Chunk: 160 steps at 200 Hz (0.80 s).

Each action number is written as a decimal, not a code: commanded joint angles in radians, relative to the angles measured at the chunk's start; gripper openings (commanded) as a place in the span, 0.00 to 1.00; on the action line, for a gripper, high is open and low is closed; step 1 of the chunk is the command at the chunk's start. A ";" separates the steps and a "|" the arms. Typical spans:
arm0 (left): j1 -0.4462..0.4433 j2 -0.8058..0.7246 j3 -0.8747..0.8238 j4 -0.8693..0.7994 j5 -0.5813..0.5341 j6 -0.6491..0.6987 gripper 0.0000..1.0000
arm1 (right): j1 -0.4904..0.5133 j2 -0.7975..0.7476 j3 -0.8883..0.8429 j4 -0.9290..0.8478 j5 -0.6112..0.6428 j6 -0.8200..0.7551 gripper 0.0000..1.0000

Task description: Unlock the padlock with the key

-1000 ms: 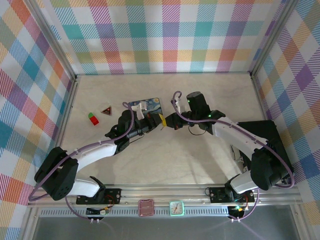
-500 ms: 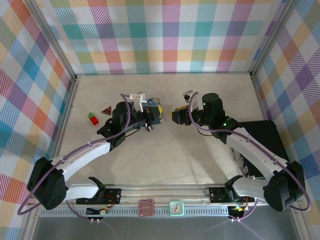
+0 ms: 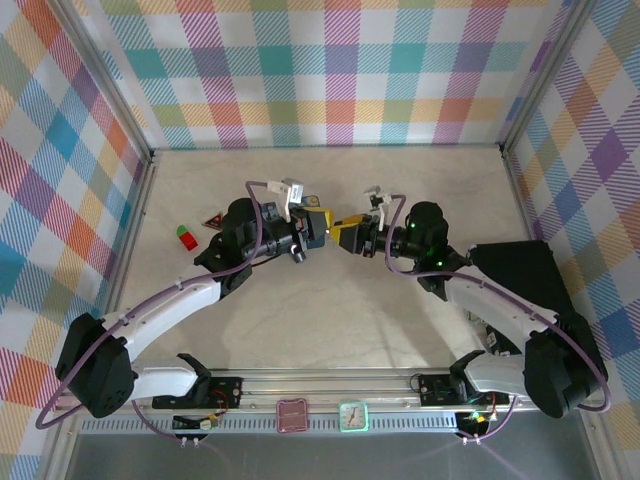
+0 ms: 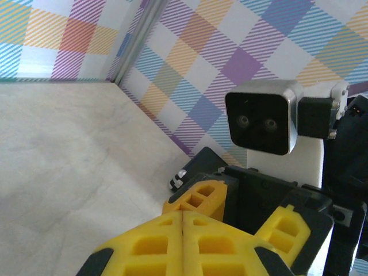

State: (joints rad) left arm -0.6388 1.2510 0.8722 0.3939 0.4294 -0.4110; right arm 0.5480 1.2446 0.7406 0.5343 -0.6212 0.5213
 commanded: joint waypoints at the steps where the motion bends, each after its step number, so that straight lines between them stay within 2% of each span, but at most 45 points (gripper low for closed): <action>1: 0.005 0.006 -0.017 0.092 0.028 -0.028 0.00 | -0.008 0.035 -0.014 0.186 -0.072 0.082 0.35; 70: 0.005 -0.013 -0.097 0.210 -0.029 -0.106 0.00 | -0.006 0.094 -0.074 0.402 -0.052 0.216 0.29; 106: 0.004 -0.041 -0.110 0.227 -0.050 -0.103 0.00 | -0.001 0.145 -0.075 0.492 -0.057 0.278 0.20; 139: 0.005 -0.053 -0.108 0.204 -0.059 -0.095 0.00 | 0.006 0.180 -0.067 0.540 -0.060 0.304 0.21; 160: 0.004 -0.061 -0.117 0.219 -0.071 -0.103 0.00 | 0.009 0.183 -0.069 0.540 -0.054 0.306 0.26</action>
State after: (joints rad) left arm -0.6388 1.2285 0.7689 0.5533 0.3725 -0.5083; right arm 0.5503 1.4181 0.6682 1.0058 -0.6670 0.8032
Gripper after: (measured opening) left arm 0.061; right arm 0.231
